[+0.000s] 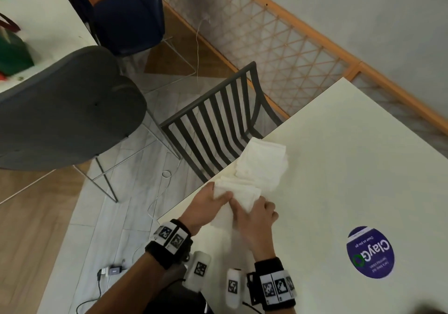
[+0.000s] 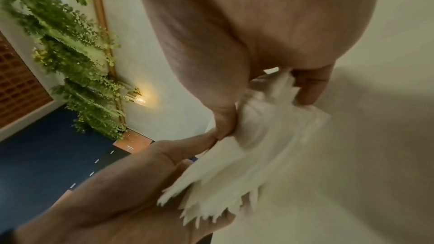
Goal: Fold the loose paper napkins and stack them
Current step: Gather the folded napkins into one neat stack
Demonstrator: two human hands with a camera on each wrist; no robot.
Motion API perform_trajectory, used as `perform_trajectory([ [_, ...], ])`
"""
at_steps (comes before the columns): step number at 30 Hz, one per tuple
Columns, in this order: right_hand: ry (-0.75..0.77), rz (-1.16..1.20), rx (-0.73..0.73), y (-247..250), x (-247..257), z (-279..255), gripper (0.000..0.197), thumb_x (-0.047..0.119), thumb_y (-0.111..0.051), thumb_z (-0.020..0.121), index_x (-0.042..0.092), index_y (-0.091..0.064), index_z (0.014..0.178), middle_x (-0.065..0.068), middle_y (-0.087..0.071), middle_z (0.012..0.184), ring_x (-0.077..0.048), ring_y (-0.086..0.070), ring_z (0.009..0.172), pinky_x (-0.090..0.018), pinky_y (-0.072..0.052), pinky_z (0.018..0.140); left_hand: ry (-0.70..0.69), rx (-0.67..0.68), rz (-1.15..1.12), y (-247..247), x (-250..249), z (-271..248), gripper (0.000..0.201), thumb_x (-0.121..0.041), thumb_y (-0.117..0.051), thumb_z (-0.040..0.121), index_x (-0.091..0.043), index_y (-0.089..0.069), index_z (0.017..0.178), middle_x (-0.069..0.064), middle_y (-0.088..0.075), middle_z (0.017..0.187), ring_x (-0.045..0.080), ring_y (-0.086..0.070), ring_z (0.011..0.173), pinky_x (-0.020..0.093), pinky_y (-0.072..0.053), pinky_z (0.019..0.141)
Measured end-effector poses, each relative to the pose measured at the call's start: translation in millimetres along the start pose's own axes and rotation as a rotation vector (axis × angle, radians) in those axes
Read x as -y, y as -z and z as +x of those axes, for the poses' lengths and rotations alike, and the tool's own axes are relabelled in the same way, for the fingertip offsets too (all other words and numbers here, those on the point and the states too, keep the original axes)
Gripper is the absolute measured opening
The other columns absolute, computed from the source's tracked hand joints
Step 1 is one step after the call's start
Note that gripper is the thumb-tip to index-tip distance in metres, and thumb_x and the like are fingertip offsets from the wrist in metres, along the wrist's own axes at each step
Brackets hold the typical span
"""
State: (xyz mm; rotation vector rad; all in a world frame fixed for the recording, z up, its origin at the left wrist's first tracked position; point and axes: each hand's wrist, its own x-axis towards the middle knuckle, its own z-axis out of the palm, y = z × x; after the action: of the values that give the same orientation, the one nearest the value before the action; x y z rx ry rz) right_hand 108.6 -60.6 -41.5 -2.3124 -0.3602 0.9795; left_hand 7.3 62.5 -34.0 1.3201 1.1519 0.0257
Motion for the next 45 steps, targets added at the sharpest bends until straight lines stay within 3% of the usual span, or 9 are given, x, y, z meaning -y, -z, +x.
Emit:
perform_trajectory([
  [5,0.096,-0.043,-0.038,-7,-5,-15,0.082,0.058,-0.076,0.095,0.002,-0.038,0.141,-0.017,-0.015,0.163,-0.038,-0.024,0.140,-0.048,-0.031,0.121,-0.036,0.020,0.079,5,7,-12,0.017,-0.031,-0.069,0.096,-0.025,-0.073,0.112,0.005,-0.074,0.119,0.024,-0.071,0.116,0.048,-0.060,0.102],
  [9,0.081,0.030,-0.075,-6,-1,-14,0.076,0.048,-0.085,0.090,0.006,-0.043,0.137,-0.012,-0.051,0.142,-0.038,-0.047,0.128,-0.045,-0.040,0.113,-0.035,-0.018,0.401,-12,3,-18,0.031,-0.022,-0.055,0.104,-0.012,-0.051,0.133,0.002,-0.041,0.131,0.024,-0.038,0.126,0.037,-0.038,0.103],
  [16,0.201,0.295,0.076,2,-4,-10,0.045,0.030,-0.075,0.088,0.035,-0.059,0.129,0.011,-0.074,0.122,-0.016,-0.072,0.112,-0.039,-0.061,0.092,-0.148,-0.026,0.184,-15,-7,-21,0.040,-0.008,-0.061,0.078,-0.024,-0.073,0.112,0.000,-0.078,0.111,0.019,-0.073,0.109,0.046,-0.060,0.095],
  [24,0.599,0.346,0.024,22,-9,-22,0.096,-0.010,-0.081,0.079,0.039,-0.042,0.152,0.008,-0.059,0.137,-0.020,-0.062,0.128,-0.032,-0.058,0.100,-0.491,-0.081,0.009,-1,3,-43,0.052,0.001,-0.078,0.092,-0.027,-0.060,0.131,-0.008,-0.067,0.131,0.016,-0.066,0.117,0.027,-0.053,0.094],
  [28,0.649,0.299,-0.009,15,-6,-16,0.100,-0.002,-0.089,0.074,0.038,-0.043,0.153,0.002,-0.056,0.140,-0.019,-0.062,0.128,-0.035,-0.060,0.099,-0.583,-0.138,0.007,3,16,-45,0.065,0.007,-0.079,0.090,-0.020,-0.051,0.142,-0.016,-0.064,0.133,0.020,-0.063,0.125,0.043,-0.054,0.106],
  [33,0.707,0.263,-0.006,1,-5,-17,0.100,0.005,-0.087,0.074,0.048,-0.041,0.151,0.001,-0.052,0.138,-0.018,-0.058,0.131,-0.040,-0.057,0.104,-0.612,-0.141,0.069,0,25,-46,0.104,0.007,-0.083,0.086,-0.022,-0.022,0.164,-0.042,-0.042,0.144,-0.005,-0.049,0.138,0.014,-0.042,0.112],
  [36,0.761,0.269,0.020,-5,1,-18,0.104,-0.001,-0.085,0.074,0.055,-0.041,0.150,-0.002,-0.052,0.137,-0.015,-0.056,0.133,-0.028,-0.054,0.107,-0.704,-0.191,0.162,4,31,-43,0.101,0.013,-0.078,0.085,-0.030,-0.031,0.162,-0.014,-0.044,0.156,0.012,-0.045,0.147,0.026,-0.040,0.121],
  [40,0.814,0.170,0.007,-5,2,-12,0.097,0.000,-0.090,0.070,0.029,-0.049,0.152,-0.005,-0.044,0.147,-0.006,-0.044,0.141,-0.008,-0.043,0.107,-0.691,-0.191,0.352,17,39,-40,0.099,0.009,-0.076,0.087,-0.040,-0.037,0.164,-0.009,-0.036,0.156,0.013,-0.043,0.146,0.021,-0.049,0.111],
  [45,0.888,0.026,-0.003,-2,3,-6,0.094,0.017,-0.091,0.075,0.028,-0.044,0.157,-0.002,-0.033,0.161,-0.016,-0.042,0.148,-0.025,-0.057,0.106,-0.667,-0.157,0.383,22,42,-37,0.101,0.008,-0.075,0.088,-0.041,-0.032,0.166,-0.008,-0.036,0.156,0.000,-0.041,0.142,0.012,-0.046,0.107],
])
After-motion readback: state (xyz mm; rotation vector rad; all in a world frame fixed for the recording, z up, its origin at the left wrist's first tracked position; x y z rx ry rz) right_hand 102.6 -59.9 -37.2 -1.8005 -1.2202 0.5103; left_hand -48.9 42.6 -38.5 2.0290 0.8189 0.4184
